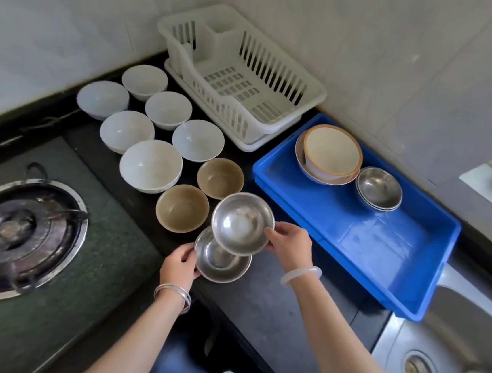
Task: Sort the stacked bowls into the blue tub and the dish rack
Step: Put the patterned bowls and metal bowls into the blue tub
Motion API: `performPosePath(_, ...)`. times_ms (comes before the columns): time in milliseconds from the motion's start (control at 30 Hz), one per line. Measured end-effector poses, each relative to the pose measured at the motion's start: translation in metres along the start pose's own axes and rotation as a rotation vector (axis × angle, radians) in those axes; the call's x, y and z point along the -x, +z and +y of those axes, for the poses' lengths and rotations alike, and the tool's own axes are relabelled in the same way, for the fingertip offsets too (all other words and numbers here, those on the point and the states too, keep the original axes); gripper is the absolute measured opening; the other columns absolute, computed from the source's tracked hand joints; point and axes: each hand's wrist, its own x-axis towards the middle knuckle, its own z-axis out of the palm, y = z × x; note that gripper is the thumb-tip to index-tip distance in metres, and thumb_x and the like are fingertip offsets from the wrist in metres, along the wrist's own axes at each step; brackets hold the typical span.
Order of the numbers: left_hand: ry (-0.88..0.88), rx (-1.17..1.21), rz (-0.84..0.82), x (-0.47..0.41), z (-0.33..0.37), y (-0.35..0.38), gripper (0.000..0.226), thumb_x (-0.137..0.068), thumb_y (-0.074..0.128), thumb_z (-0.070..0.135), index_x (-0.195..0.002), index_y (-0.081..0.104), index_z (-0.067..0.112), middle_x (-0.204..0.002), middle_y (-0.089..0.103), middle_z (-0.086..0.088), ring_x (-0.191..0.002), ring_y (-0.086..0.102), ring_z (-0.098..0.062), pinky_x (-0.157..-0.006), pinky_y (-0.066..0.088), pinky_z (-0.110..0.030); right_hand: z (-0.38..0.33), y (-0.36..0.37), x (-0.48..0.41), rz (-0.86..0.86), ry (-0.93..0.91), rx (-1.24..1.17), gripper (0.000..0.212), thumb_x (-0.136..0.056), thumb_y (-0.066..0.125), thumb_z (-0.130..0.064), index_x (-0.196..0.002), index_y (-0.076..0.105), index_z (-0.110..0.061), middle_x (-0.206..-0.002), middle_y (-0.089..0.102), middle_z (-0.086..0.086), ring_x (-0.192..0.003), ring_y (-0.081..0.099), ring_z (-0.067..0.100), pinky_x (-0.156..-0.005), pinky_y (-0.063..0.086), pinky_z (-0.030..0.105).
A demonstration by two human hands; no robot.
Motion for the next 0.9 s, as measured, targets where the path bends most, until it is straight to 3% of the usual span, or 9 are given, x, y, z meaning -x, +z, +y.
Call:
performPosePath(200,-0.085,0.127,-0.03,0.001,0.007,0.001,0.02,-0.095,0.045,0.026,-0.097,0.061,0.014,-0.095,0.064,-0.008,-0.094,0.061,-0.026,-0.08,0.053,-0.038,0.009,0.013,0.015,-0.012,-0.017,0.315,0.015,-0.083,0.065,-0.019,-0.069,0.065,-0.024,-0.069,0.068,-0.003,-0.066,0.066,0.01,-0.054,0.045,0.014)
performPosePath(300,-0.067,0.107,-0.043,0.002,0.007,0.002,0.014,-0.093,0.05,0.02,-0.092,0.063,0.014,-0.094,0.062,-0.01,-0.094,0.059,-0.025,-0.079,0.053,-0.038,0.013,0.017,0.016,-0.028,-0.008,0.397,0.013,-0.084,0.065,-0.019,-0.071,0.064,-0.021,-0.073,0.066,-0.001,-0.065,0.06,0.009,-0.051,0.039,0.014)
performPosePath(433,-0.011,0.027,-0.081,0.003,0.005,0.002,0.022,-0.09,0.053,0.007,-0.11,0.062,0.008,-0.098,0.063,-0.009,-0.093,0.059,-0.023,-0.074,0.053,-0.033,0.019,0.02,0.016,-0.049,0.009,0.436,0.011,-0.085,0.062,-0.019,-0.075,0.063,-0.02,-0.076,0.068,0.003,-0.067,0.06,0.012,-0.05,0.037,0.014)
performPosePath(533,-0.019,-0.002,-0.089,0.003,0.004,0.001,0.024,-0.089,0.053,0.004,-0.111,0.061,0.008,-0.103,0.062,-0.011,-0.096,0.059,-0.025,-0.074,0.053,-0.033,0.024,0.022,0.015,-0.044,0.016,0.42,0.005,-0.085,0.063,-0.021,-0.086,0.059,-0.022,-0.081,0.064,-0.001,-0.072,0.064,0.016,-0.053,0.04,0.015)
performPosePath(667,-0.042,-0.014,-0.103,0.002,0.005,0.001,0.021,-0.089,0.052,0.006,-0.107,0.061,0.012,-0.104,0.062,-0.011,-0.096,0.059,-0.024,-0.07,0.054,-0.031,0.031,0.023,0.011,-0.078,0.049,0.368,0.024,-0.086,0.064,-0.023,-0.11,0.058,-0.022,-0.093,0.061,-0.004,-0.076,0.064,0.014,-0.061,0.051,0.018)
performPosePath(733,-0.062,-0.025,-0.109,0.002,0.006,0.002,0.026,-0.09,0.051,0.008,-0.115,0.059,0.011,-0.108,0.061,-0.011,-0.098,0.059,-0.026,-0.07,0.054,-0.032,0.033,0.024,0.008,-0.14,0.142,0.233,0.031,-0.088,0.062,-0.02,-0.119,0.059,-0.017,-0.1,0.063,-0.001,-0.082,0.067,0.017,-0.066,0.058,0.024)
performPosePath(800,-0.072,-0.038,-0.104,0.002,0.008,0.003,0.031,-0.091,0.05,0.009,-0.122,0.056,0.01,-0.11,0.06,-0.01,-0.098,0.059,-0.026,-0.071,0.054,-0.032,0.033,0.023,0.007,-0.202,0.267,0.055,0.033,-0.09,0.061,-0.016,-0.122,0.06,-0.013,-0.104,0.067,0.005,-0.086,0.068,0.02,-0.066,0.061,0.028)
performPosePath(900,-0.055,-0.081,-0.122,0.003,0.015,0.007,0.031,-0.091,0.05,0.009,-0.12,0.057,0.009,-0.112,0.061,-0.011,-0.095,0.06,-0.024,-0.065,0.054,-0.028,0.033,0.018,0.007,-0.216,0.285,-0.015,0.031,-0.089,0.062,-0.015,-0.12,0.063,-0.012,-0.102,0.07,0.009,-0.087,0.07,0.021,-0.067,0.061,0.029)
